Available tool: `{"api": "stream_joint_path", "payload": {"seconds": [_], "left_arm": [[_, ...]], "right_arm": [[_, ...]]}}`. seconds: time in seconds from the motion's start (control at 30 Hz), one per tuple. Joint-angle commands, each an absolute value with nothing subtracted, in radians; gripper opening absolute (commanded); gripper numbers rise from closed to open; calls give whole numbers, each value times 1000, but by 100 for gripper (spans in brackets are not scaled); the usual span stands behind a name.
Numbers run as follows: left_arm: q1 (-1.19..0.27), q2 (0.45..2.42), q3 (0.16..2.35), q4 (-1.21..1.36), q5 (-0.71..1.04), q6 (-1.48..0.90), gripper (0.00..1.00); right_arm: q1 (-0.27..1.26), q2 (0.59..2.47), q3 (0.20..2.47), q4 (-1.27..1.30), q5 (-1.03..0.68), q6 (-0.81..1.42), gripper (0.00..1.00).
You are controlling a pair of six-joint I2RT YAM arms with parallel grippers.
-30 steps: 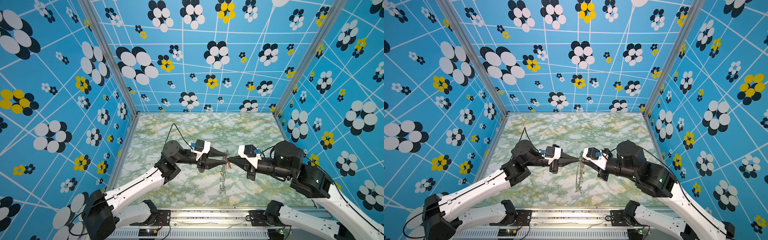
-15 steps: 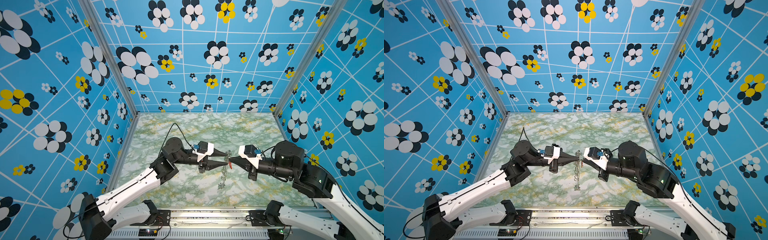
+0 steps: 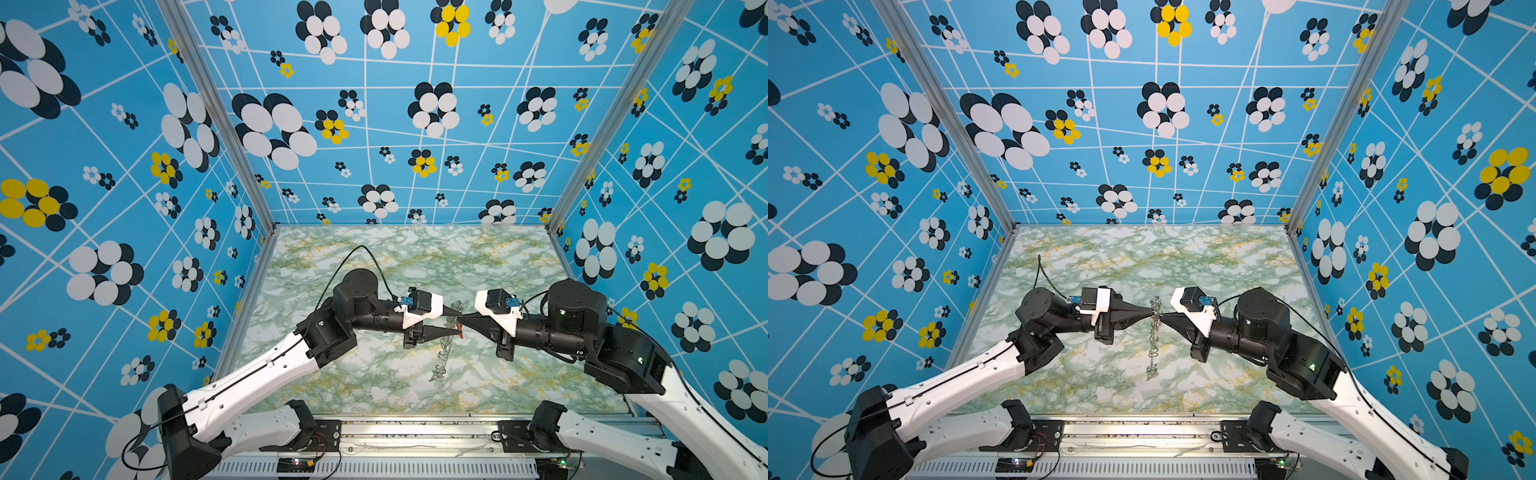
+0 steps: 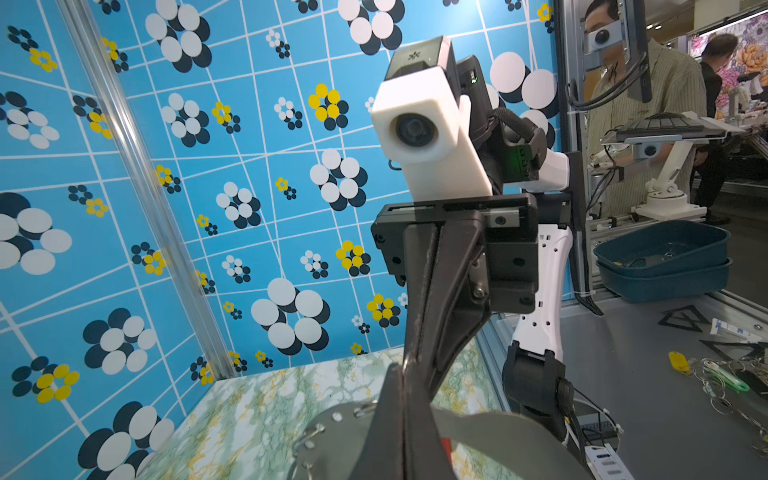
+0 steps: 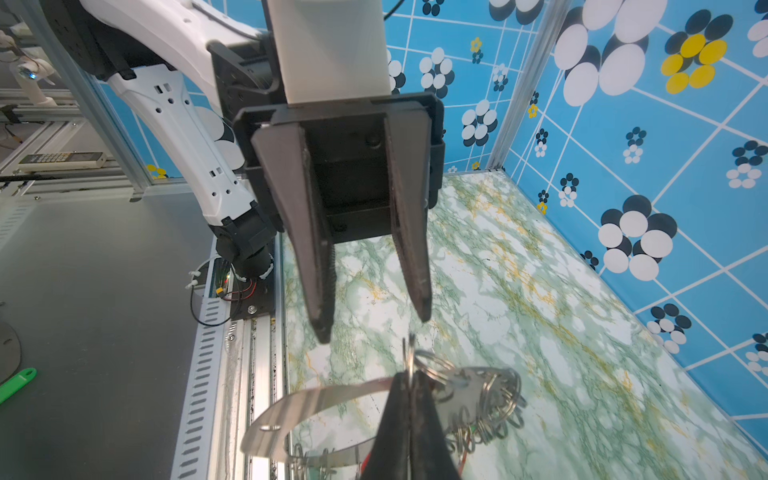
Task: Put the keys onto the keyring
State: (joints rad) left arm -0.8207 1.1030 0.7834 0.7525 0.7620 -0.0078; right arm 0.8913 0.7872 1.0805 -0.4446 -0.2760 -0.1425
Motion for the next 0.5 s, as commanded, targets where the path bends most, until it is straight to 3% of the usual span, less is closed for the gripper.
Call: {"api": "stream_joint_path", "payload": {"seconds": [0.0, 0.23, 0.47], "left_arm": [[-815, 1106, 789, 983, 655, -62, 0], [-808, 1132, 770, 1055, 646, -105, 0], [-801, 1144, 765, 1058, 674, -125, 0]], "right_arm": [[904, 830, 1023, -442, -423, -76, 0], [904, 849, 1008, -379, -494, -37, 1], [903, 811, 1022, -406, -447, -53, 23]]}}
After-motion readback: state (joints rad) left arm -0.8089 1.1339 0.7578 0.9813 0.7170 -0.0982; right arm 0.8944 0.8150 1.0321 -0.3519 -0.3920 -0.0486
